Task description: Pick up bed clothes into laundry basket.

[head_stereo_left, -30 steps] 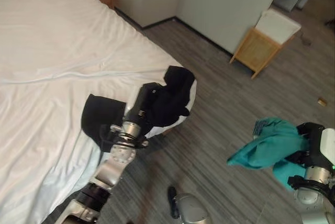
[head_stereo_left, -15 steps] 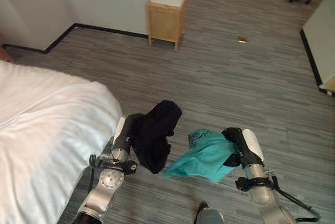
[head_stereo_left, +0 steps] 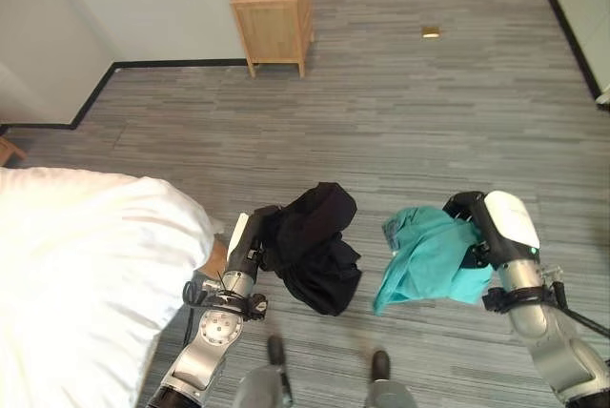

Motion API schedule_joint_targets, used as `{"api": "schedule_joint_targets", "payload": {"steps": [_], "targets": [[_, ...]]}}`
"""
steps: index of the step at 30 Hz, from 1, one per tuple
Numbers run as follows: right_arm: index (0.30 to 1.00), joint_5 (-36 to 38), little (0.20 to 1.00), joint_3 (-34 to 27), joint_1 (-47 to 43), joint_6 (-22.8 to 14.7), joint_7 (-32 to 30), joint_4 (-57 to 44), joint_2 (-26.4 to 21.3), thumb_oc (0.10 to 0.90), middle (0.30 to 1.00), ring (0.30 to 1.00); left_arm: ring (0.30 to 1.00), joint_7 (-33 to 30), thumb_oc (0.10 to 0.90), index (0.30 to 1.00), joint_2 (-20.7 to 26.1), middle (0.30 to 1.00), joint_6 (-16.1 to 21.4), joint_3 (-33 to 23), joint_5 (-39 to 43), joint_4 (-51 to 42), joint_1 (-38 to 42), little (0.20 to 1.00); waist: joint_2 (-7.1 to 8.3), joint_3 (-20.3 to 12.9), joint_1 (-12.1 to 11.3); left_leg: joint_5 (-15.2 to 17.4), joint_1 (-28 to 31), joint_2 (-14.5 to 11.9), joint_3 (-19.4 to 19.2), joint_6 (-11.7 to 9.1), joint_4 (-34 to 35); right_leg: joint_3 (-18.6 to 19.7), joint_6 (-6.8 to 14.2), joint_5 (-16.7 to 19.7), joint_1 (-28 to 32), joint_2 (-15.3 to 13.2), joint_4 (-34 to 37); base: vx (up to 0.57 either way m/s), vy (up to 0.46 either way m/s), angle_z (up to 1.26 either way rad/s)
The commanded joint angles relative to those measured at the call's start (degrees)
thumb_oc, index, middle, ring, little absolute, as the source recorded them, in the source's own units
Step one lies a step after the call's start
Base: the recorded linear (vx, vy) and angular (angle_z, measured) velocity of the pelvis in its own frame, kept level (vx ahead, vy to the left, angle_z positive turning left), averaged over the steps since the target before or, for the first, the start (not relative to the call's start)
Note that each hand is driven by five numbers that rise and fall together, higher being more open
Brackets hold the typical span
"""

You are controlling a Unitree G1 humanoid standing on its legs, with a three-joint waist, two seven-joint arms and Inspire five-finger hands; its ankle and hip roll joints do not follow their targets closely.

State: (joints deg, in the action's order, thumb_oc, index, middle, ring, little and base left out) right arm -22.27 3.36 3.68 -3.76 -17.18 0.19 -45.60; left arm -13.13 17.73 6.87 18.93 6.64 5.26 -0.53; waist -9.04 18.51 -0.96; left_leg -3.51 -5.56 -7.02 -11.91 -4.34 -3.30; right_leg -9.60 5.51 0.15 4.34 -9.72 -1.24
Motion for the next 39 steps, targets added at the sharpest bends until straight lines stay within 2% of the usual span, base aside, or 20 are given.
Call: {"api": "schedule_joint_targets", "payload": {"steps": [1,4,7,10,11,12,13,15,18,19,21,23,26,29,31,33,35,37,38,39], "targets": [[0.300,-0.3,0.300,-5.1,-6.3,-2.9,-3.1,-9.1,-3.7,0.400,0.300,0.300,0.300,-2.0,0.400,0.300,1.4,0.300,5.6,-5.4,0.2,-9.3,3.8,0.300,3.84,-3.3,-1.4,-4.8,-8.6,-1.1,-3.7,-2.3,4.2,-1.3,1.1,-12.8,12.8,3.3,3.0,0.46,0.104,0.09],[0.300,-2.6,0.300,-3.9,-7.1,-4.3,-0.4,-13.7,-3.1,0.400,0.300,0.300,0.300,-1.4,0.400,0.300,0.4,0.300,5.9,-6.0,1.8,-12.3,1.0,0.300,2.47,-5.9,-3.6,-9.5,-10.0,0.0,2.4,-1.8,5.9,4.1,2.3,-16.9,17.7,1.6,3.1,0.65,0.144,-0.27],[0.300,-3.5,0.300,-3.5,-6.7,-4.4,-0.3,-13.8,-2.5,0.400,0.300,0.300,0.300,-1.4,0.400,0.300,0.4,0.300,5.6,-5.6,2.0,-11.8,1.4,0.300,3.66,-6.7,-3.7,-9.3,-10.2,0.5,2.6,-1.2,4.6,4.6,2.6,-17.5,18.0,0.6,1.3,0.39,0.039,-0.44],[0.300,-4.1,0.300,-1.5,-8.8,-3.1,0.0,-11.2,-1.0,0.400,0.300,0.300,0.300,-1.6,0.400,0.300,1.8,0.300,4.6,-3.4,1.5,-10.7,5.2,0.300,7.08,-7.0,-3.2,-4.6,-6.8,4.1,1.4,3.5,2.7,7.5,7.6,-7.4,10.3,-2.6,-17.1,0.36,0.089,-0.14],[0.300,-4.1,0.300,-1.5,-8.8,-3.1,0.0,-11.2,-1.0,0.400,0.300,0.300,0.300,-1.6,0.400,0.300,1.8,0.300,4.6,-3.5,1.5,-10.6,5.2,0.300,7.14,-7.1,-3.3,-4.5,-6.8,4.2,1.3,3.5,2.7,7.6,7.6,-7.5,10.1,-2.7,-17.2,0.22,0.088,-0.02],[0.300,-4.0,0.300,-1.1,-10.1,-2.7,-0.4,-10.5,-1.0,0.400,0.300,0.300,0.300,-2.0,0.400,0.300,2.3,0.300,4.5,-3.2,0.9,-10.6,6.2,0.300,7.21,-6.8,-2.7,-3.6,-5.2,5.0,1.0,4.5,3.1,7.7,9.2,-2.1,7.6,-3.4,-21.7,0.27,0.087,0.04],[0.300,-4.8,0.300,-0.5,-12.0,-2.2,-1.0,-9.1,-0.9,0.400,0.300,0.300,0.300,-3.0,0.400,0.300,2.6,0.300,4.6,-2.2,0.2,-10.3,9.0,0.300,5.70,-5.3,-1.5,-1.8,-0.8,4.4,1.2,5.1,5.3,6.9,9.5,3.0,-1.1,-4.1,-30.4,0.38,0.154,-0.19],[0.300,-4.8,0.300,-1.1,-12.8,-1.5,-2.2,-8.4,-1.3,0.400,0.300,0.300,0.300,-4.4,0.400,0.300,2.3,0.300,4.6,-1.5,0.0,-10.0,12.5,0.300,4.56,-2.9,0.8,0.0,3.3,5.1,3.0,5.6,6.3,6.7,8.7,-2.8,-8.8,-2.5,-33.4,0.35,0.074,-0.26],[0.300,-5.7,0.300,-2.5,-12.0,-1.1,-2.7,-8.5,-1.8,0.400,0.300,0.300,0.300,-4.5,0.400,0.300,1.7,0.300,4.8,-1.5,-0.5,-9.3,14.6,0.300,3.94,-1.6,3.0,1.6,5.8,5.2,4.6,5.3,6.3,5.8,6.6,-7.3,-12.0,1.3,-28.6,0.34,-0.110,0.35],[0.300,-6.1,0.300,-3.8,-10.1,-1.0,-3.5,-8.0,-1.1,0.400,0.300,0.300,0.300,-4.3,0.400,0.300,1.0,0.300,5.0,-1.2,-0.4,-9.0,15.2,0.300,4.47,-1.3,5.3,3.4,8.6,6.3,5.8,4.8,6.6,6.3,4.0,-8.1,-15.1,4.4,-19.5,0.46,-0.203,0.79],[0.300,-7.0,0.300,-5.3,-6.5,-0.7,-3.9,-8.0,0.1,0.400,0.300,0.300,0.300,-3.7,0.400,0.300,0.7,0.300,5.3,-0.9,-0.6,-9.1,15.1,0.300,4.80,-1.7,7.3,5.6,11.8,7.3,7.5,4.2,7.9,6.2,3.1,-5.1,-15.5,5.8,-8.2,0.54,-0.249,0.54],[0.300,-8.2,0.300,-5.9,-4.4,-0.2,-4.4,-7.7,0.9,0.400,0.300,0.300,0.300,-3.6,0.400,0.300,0.4,0.300,5.4,-0.8,-0.8,-8.6,15.0,0.300,4.13,-2.0,8.9,8.4,15.1,7.3,9.0,3.5,8.1,2.8,4.4,0.6,-16.8,5.2,0.1,0.48,-0.222,0.83],[0.300,-9.8,0.300,-5.4,-3.8,0.7,-4.3,-6.8,1.7,0.400,0.300,0.300,0.300,-3.0,0.400,0.300,0.3,0.300,5.8,-1.3,-1.0,-8.2,14.3,0.300,3.57,-2.4,10.6,12.5,20.8,6.8,10.4,2.3,8.2,-0.4,5.9,3.7,-21.1,3.4,3.8,0.45,-0.241,0.61],[0.300,-9.5,0.300,-5.7,-2.7,0.1,-3.6,-6.6,1.6,0.400,0.300,0.300,0.300,-2.0,0.400,0.300,0.0,0.300,6.1,-1.1,-0.4,-8.4,13.1,0.300,3.79,-4.4,12.1,16.2,23.6,6.9,12.5,2.0,5.3,3.0,4.7,6.0,-18.9,2.2,3.0,0.55,-0.336,0.44],[0.300,-8.4,0.300,-5.0,-3.4,-0.5,-3.1,-6.3,0.7,0.400,0.300,0.300,0.300,-2.0,0.400,0.300,-1.0,0.300,6.1,-1.0,0.6,-8.1,12.2,0.300,2.18,-5.1,12.3,15.9,22.9,5.6,12.2,0.3,-2.1,3.2,3.6,5.7,-16.6,2.1,1.9,0.37,-0.249,0.21],[0.300,-6.3,0.300,-3.4,-4.9,-1.3,-2.3,-5.7,-0.2,0.400,0.300,0.300,0.300,-2.1,0.400,0.300,-1.8,0.300,6.0,-1.5,2.7,-6.7,11.6,0.300,1.08,-5.7,12.3,8.0,19.4,3.7,11.4,-1.8,-14.1,2.3,1.6,3.8,-12.6,2.5,1.8,0.25,-0.292,-0.09],[0.300,-4.4,0.300,-2.3,-6.5,-1.6,-1.6,-5.4,-1.3,0.400,0.300,0.300,0.300,-2.2,0.400,0.300,-1.5,0.300,5.6,-2.0,2.5,-6.1,11.4,0.300,2.23,-5.1,11.4,0.3,14.3,3.7,11.0,-3.2,-29.1,1.7,-0.5,2.4,-8.2,1.8,3.3,0.24,-0.338,-0.03],[0.300,-3.5,0.300,-1.8,-7.5,-1.8,-1.5,-5.4,-1.9,0.400,0.300,0.300,0.300,-2.6,0.400,0.300,-1.1,0.300,5.4,-2.5,1.7,-6.0,11.5,0.300,3.18,-4.7,10.6,-0.8,12.0,4.0,9.7,-3.5,-35.0,1.8,-1.2,1.6,-5.8,1.6,4.4,0.31,-0.311,-0.14],[0.300,-2.7,0.300,-0.6,-9.0,-1.5,-0.9,-4.9,-2.8,0.400,0.300,0.300,0.300,-3.2,0.400,0.300,-0.7,0.300,5.1,-2.8,0.8,-5.4,11.9,0.300,4.85,-3.9,9.0,-0.4,6.6,2.6,4.4,-4.0,-41.3,1.8,-2.1,-0.3,-1.5,0.5,5.5,0.36,-0.324,-0.15],[0.300,-2.6,0.300,-0.5,-9.3,-1.5,-0.9,-4.8,-2.7,0.400,0.300,0.300,0.300,-3.3,0.400,0.300,-0.7,0.300,5.1,-2.8,0.8,-5.3,12.1,0.300,4.82,-3.7,8.7,-0.1,6.5,2.4,4.0,-4.0,-41.8,2.2,-2.1,-0.4,-1.7,0.7,5.3,0.55,-0.227,-0.29]]}}
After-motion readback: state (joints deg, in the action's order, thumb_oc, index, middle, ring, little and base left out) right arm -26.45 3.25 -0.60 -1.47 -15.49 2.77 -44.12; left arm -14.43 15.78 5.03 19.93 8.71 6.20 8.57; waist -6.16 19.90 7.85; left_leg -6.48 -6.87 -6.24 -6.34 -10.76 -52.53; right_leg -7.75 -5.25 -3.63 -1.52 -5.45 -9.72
